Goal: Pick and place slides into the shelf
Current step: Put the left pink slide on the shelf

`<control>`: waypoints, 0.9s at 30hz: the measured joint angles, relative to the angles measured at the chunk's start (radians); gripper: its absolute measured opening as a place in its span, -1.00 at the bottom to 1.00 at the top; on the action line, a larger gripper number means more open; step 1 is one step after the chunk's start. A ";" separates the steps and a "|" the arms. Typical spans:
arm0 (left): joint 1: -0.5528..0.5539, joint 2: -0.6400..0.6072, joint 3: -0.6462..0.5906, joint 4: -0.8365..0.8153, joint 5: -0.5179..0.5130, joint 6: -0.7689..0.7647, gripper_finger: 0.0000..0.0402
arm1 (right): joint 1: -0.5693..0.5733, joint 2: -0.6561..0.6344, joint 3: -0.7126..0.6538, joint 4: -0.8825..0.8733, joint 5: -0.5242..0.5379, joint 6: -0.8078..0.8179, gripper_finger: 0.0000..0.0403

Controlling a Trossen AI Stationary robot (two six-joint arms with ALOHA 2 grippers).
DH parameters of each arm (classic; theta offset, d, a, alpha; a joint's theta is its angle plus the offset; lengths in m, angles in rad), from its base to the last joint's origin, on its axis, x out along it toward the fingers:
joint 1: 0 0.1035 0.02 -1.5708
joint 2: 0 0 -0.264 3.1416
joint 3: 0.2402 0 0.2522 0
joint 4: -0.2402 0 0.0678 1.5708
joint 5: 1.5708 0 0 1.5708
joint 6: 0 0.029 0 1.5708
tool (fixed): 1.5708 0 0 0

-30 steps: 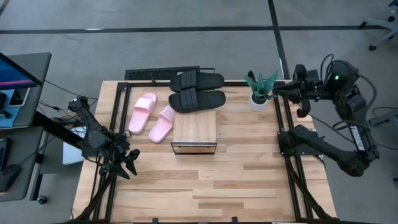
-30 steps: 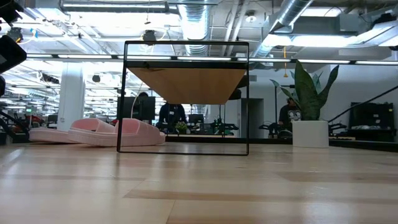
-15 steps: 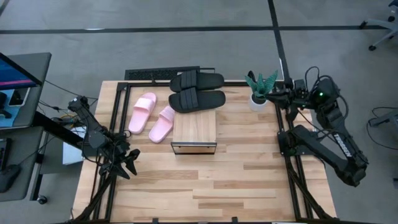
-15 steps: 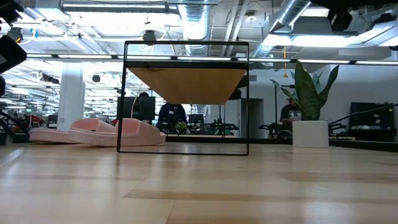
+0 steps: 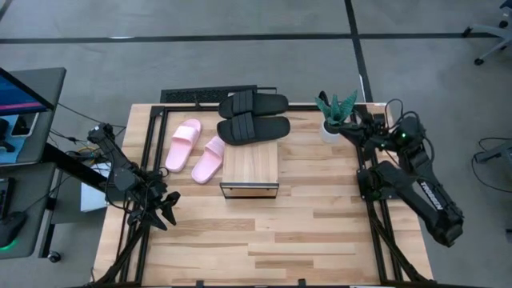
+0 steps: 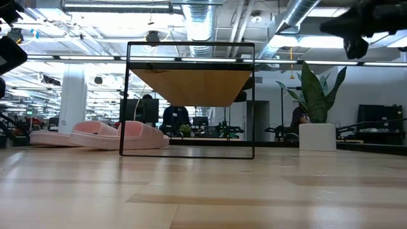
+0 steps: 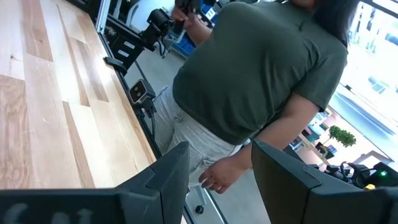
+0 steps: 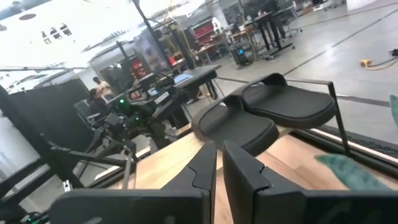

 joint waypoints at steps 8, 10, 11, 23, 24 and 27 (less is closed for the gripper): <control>0.000 0.000 0.000 0.000 0.000 0.000 -0.19 | 0.000 -0.137 -0.096 -0.003 0.023 0.033 -0.90; 0.000 0.000 0.000 0.000 0.000 0.000 -0.19 | 0.000 -0.170 -0.119 -0.003 0.026 0.052 -0.91; 0.000 0.000 0.000 0.000 0.000 0.000 -0.19 | 0.000 -0.187 -0.131 -0.006 0.028 0.059 -0.91; 0.000 0.000 0.000 0.000 0.001 0.000 -0.19 | 0.059 -0.206 -0.222 -0.009 0.093 0.093 -0.93; 0.000 0.000 0.000 0.000 0.001 0.000 -0.19 | 0.067 -0.206 -0.227 -0.008 0.107 0.095 -0.93; 0.000 0.000 0.000 0.000 0.001 0.000 -0.19 | 0.091 -0.206 -0.248 -0.008 0.157 0.107 -0.94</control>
